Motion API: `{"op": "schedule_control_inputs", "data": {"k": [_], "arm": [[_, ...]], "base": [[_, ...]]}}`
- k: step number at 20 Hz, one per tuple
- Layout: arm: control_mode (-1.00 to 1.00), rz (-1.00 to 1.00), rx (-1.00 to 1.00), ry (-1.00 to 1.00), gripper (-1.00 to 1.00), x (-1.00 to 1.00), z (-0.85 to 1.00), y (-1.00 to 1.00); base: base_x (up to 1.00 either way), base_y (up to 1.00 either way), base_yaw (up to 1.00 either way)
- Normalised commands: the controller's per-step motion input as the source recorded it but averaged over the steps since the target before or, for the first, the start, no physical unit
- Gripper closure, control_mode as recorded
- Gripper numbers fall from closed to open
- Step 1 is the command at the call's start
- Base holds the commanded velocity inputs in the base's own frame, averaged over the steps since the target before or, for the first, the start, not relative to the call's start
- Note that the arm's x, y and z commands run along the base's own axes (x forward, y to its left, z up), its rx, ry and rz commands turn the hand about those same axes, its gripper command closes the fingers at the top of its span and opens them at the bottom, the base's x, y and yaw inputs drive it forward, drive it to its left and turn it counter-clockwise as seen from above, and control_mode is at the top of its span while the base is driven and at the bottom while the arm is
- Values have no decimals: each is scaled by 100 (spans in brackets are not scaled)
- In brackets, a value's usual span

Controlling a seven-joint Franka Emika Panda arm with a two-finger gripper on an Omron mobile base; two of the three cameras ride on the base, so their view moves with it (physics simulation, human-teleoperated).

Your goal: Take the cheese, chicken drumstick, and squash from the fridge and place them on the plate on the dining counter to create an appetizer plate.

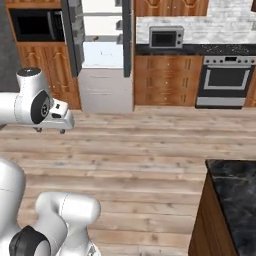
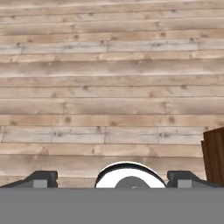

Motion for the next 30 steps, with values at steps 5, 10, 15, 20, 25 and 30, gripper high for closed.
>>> {"op": "schedule_control_inputs", "data": {"k": [5, 10, 15, 20, 25, 30], "arm": [[100, 0, 0, 0, -100, 0, 0, 0], [100, 0, 0, 0, -100, 0, 0, 0], [100, 0, 0, 0, -100, 0, 0, 0], [100, 0, 0, 0, -100, 0, 0, 0], [100, 0, 0, 0, -100, 0, 0, 0], [100, 0, 0, 0, -100, 0, 0, 0]], "base": [[100, 37, 15], [100, 38, 12], [100, 48, 10], [100, 47, 8], [100, 26, 4], [100, 8, 0]]}}
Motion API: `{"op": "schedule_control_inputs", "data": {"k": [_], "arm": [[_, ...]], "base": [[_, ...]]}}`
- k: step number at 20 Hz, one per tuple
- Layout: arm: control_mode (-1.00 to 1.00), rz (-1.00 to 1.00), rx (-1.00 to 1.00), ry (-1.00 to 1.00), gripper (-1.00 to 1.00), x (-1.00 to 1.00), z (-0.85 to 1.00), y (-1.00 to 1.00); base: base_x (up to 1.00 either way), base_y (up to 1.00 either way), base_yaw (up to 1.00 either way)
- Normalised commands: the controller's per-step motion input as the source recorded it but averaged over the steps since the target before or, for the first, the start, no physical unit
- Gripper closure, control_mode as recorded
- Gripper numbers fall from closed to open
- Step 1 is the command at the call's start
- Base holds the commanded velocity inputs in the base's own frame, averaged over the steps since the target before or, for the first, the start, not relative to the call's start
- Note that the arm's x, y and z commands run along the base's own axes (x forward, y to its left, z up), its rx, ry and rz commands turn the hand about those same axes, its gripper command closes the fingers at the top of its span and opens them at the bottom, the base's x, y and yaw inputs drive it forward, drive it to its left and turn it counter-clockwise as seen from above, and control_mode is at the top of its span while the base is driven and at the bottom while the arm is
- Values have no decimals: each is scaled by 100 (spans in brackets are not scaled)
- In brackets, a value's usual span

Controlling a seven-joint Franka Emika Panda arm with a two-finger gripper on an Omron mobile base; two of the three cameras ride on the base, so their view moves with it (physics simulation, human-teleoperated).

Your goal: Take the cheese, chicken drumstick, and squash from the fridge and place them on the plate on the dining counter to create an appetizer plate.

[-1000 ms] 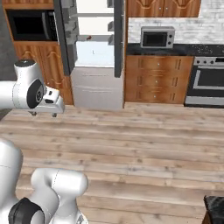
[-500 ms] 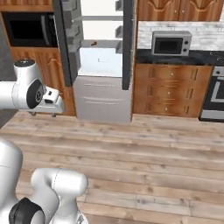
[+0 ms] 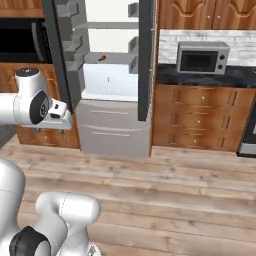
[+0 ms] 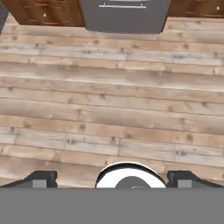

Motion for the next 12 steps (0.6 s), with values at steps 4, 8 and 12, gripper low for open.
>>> {"op": "schedule_control_inputs", "data": {"k": [4, 8, 12], "arm": [[100, 0, 0, 0, -100, 0, 0, 0], [100, 0, 0, 0, -100, 0, 0, 0], [100, 0, 0, 0, -100, 0, 0, 0]], "base": [[100, 21, 0], [100, 32, 0], [100, 46, 0]]}}
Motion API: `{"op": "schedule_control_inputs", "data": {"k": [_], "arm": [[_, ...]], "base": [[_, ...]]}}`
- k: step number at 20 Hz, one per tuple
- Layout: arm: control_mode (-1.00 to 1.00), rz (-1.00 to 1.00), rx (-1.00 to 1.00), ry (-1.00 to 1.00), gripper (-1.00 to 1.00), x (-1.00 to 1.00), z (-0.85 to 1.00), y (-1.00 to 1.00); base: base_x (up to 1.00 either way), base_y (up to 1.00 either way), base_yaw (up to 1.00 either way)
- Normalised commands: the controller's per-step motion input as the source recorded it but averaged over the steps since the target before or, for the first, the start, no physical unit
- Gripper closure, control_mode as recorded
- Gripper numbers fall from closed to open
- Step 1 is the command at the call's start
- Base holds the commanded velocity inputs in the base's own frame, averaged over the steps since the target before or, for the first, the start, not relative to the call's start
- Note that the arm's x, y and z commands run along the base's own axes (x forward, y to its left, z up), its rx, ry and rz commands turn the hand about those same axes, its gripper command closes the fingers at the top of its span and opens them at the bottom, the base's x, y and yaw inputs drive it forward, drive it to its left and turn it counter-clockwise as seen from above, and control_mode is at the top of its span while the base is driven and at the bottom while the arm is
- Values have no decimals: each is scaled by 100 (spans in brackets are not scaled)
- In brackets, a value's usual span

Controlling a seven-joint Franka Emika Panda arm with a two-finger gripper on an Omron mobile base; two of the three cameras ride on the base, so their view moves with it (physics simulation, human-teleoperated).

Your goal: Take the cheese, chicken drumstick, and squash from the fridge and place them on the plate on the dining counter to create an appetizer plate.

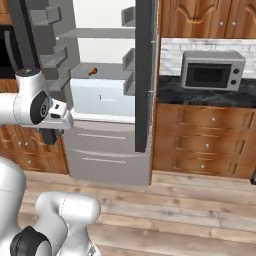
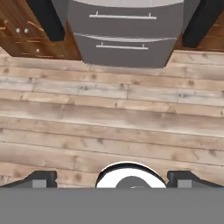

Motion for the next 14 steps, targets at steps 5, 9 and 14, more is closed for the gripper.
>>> {"op": "schedule_control_inputs", "data": {"k": [5, 9, 14], "arm": [[100, 0, 0, 0, -100, 0, 0, 0], [100, 0, 0, 0, -100, 0, 0, 0], [100, 0, 0, 0, -100, 0, 0, 0]], "base": [[100, 50, 0], [100, 35, 0], [100, 4, 0]]}}
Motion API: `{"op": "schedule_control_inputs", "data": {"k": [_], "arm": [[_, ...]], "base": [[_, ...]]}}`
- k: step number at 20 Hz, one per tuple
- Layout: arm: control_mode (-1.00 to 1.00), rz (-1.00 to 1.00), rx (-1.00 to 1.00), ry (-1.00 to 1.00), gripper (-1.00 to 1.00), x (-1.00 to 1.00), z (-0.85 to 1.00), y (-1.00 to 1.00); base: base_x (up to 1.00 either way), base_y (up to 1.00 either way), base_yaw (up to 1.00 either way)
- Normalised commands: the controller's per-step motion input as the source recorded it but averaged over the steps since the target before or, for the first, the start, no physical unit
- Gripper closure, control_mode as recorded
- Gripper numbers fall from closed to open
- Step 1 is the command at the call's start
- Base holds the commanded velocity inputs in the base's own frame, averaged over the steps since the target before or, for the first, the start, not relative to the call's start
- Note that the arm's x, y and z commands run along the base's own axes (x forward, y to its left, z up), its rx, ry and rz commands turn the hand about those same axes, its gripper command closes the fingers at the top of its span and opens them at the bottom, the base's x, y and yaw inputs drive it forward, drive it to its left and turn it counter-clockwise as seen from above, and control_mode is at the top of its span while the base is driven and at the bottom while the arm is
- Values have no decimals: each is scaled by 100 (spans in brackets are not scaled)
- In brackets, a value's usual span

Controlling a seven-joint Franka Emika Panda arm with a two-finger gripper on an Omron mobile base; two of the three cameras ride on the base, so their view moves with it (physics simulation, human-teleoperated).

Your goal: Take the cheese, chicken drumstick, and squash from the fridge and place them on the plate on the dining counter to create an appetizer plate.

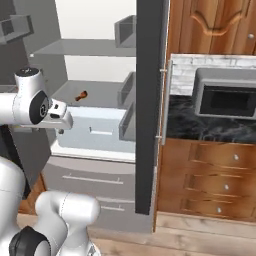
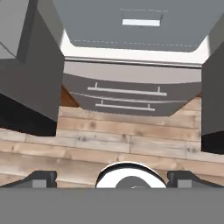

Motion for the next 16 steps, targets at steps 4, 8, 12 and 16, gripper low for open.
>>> {"op": "schedule_control_inputs", "data": {"k": [4, 8, 12, 16], "arm": [[100, 0, 0, 0, -100, 0, 0, 0], [-100, 1, 0, 1, -100, 16, 0, 7], [-100, 2, 0, -7, -100, 8, 0, 58], [-100, 0, 0, -14, -100, 27, 0, 71]], "base": [[100, 4, 0], [75, 8, 0], [0, 0, 0], [0, 0, 0]]}}
